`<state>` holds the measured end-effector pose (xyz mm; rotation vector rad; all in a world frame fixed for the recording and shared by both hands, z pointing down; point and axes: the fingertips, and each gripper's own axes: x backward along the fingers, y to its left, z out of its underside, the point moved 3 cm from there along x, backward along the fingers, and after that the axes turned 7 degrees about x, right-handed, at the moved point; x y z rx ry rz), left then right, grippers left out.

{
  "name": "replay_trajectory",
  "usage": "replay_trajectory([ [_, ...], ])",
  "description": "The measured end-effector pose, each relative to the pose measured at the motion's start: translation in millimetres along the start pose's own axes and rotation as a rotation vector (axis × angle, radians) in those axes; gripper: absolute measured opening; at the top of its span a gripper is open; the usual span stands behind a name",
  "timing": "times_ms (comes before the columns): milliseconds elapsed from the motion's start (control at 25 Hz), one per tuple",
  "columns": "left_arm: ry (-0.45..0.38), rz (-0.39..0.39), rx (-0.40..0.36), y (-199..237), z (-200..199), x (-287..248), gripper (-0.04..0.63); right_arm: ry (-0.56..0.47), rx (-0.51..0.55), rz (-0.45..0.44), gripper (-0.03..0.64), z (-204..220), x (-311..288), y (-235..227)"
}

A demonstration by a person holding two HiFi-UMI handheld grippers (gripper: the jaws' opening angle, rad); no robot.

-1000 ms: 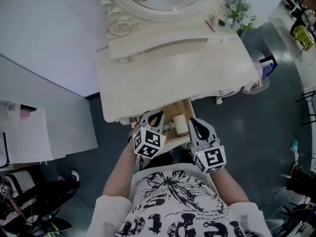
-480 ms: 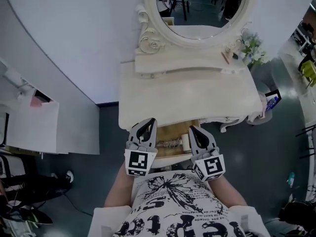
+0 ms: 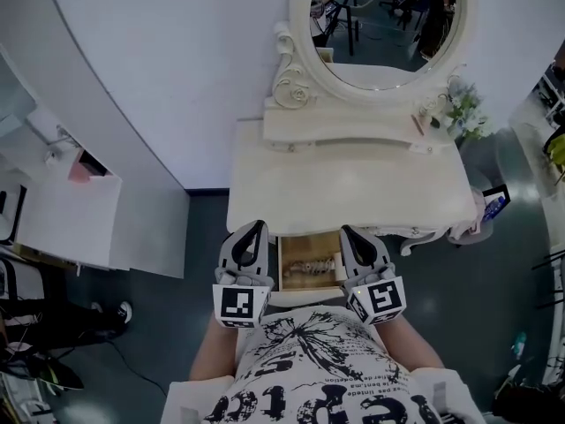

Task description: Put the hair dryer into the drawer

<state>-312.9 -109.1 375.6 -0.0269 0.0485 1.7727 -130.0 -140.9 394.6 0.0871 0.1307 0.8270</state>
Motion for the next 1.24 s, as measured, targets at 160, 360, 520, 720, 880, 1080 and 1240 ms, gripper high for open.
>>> replay_trajectory([
  [160,0.009,-0.024,0.002,4.3,1.7,3.3,0.021,0.001,0.025,-0.015,0.017,-1.8,-3.3,3.3],
  [360,0.022,-0.039,0.008,7.2,2.3,4.3,0.021,0.013,0.035,-0.018,0.017,-1.0,-4.0,6.8],
  [520,0.042,-0.030,0.021,6.0,7.3,3.4,0.021,0.015,0.011,-0.010,0.017,-1.6,-2.3,4.4],
  [720,0.068,-0.007,0.035,2.9,13.0,2.3,0.020,0.023,0.014,0.001,0.017,1.3,-0.1,3.4],
  [880,0.073,0.012,0.028,-2.0,14.5,0.9,0.021,0.027,0.024,0.008,0.017,4.8,1.2,3.8],
  [1080,0.079,0.025,0.020,-2.4,17.2,-1.8,0.021,0.032,0.019,0.013,0.017,5.4,-0.2,3.7],
  [1240,0.080,0.030,0.016,-2.2,15.4,-4.9,0.021,0.034,0.018,0.016,0.017,6.2,-2.7,2.0],
])
